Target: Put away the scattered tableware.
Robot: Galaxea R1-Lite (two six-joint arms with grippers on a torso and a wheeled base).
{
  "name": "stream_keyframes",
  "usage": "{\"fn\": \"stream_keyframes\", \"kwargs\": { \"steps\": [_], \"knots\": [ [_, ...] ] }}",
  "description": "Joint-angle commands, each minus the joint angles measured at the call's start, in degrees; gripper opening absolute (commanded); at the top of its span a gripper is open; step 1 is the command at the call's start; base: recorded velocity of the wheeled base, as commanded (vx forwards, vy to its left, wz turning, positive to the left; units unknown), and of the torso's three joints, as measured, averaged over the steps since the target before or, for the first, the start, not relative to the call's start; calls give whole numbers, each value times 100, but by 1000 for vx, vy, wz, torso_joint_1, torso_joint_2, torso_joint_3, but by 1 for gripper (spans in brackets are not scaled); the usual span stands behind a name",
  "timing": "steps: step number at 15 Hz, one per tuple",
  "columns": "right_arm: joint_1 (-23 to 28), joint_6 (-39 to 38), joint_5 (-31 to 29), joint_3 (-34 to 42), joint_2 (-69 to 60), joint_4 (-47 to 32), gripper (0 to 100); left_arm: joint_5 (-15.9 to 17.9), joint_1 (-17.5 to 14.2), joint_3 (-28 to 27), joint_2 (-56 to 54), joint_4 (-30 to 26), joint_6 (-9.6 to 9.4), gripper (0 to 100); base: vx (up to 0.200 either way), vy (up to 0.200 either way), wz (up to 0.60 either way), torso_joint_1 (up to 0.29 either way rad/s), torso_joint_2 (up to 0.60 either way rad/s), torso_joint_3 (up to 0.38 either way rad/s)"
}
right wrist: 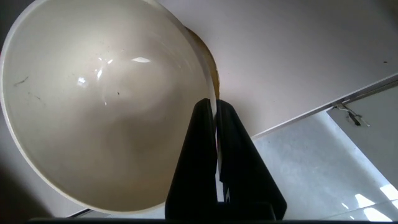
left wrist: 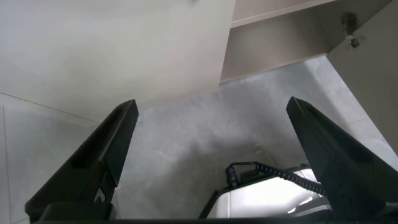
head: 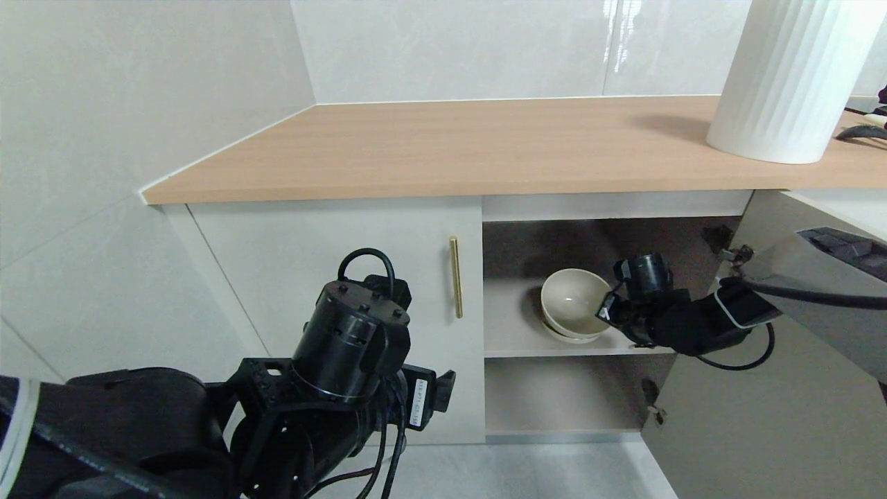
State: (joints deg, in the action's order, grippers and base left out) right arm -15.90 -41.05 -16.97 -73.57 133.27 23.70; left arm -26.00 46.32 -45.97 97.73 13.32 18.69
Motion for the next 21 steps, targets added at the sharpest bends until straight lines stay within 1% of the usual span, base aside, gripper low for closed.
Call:
{"fn": "stream_keyframes", "kwargs": {
  "steps": [1, 7, 8, 15, 17, 18, 19, 20, 21],
  "knots": [
    [-1, 0, 1, 1, -3, 3, 0, -10, -1, 0, 9, 4, 3, 100, 0, 0, 0, 0, 0, 0],
    [-1, 9, 1, -8, 6, 3, 0, -1, -1, 0, 9, 4, -6, 100, 0, 0, 0, 0, 0, 0],
    [-1, 9, 1, -8, 6, 3, 100, -10, -1, -8, 9, 4, -6, 100, 0, 0, 0, 0, 0, 0],
    [-1, 9, 9, 9, -46, 3, 100, -19, -9, -8, 0, 4, -6, 100, 0, 0, 0, 0, 0, 0],
    [-45, 44, 36, 159, -363, -102, 100, -72, -71, -8, -26, 12, 3, 100, 0, 0, 0, 0, 0, 0],
    [-168, 167, 168, 475, -917, -296, 100, -142, -220, -35, -219, 21, 12, 100, 0, 0, 0, 0, 0, 0],
    [-265, 387, 431, 704, -1382, -559, 100, -151, -335, -35, -395, 127, 3, 100, 0, 0, 0, 0, 0, 0],
    [-379, 624, 730, 932, -1901, -1016, 100, -142, -414, -35, -562, 197, -14, 100, 0, 0, 0, 0, 0, 0],
    [-467, 817, 897, 1055, -2393, -1500, 100, -142, -502, -35, -738, 197, -41, 100, 0, 0, 0, 0, 0, 0]
  ]
}}
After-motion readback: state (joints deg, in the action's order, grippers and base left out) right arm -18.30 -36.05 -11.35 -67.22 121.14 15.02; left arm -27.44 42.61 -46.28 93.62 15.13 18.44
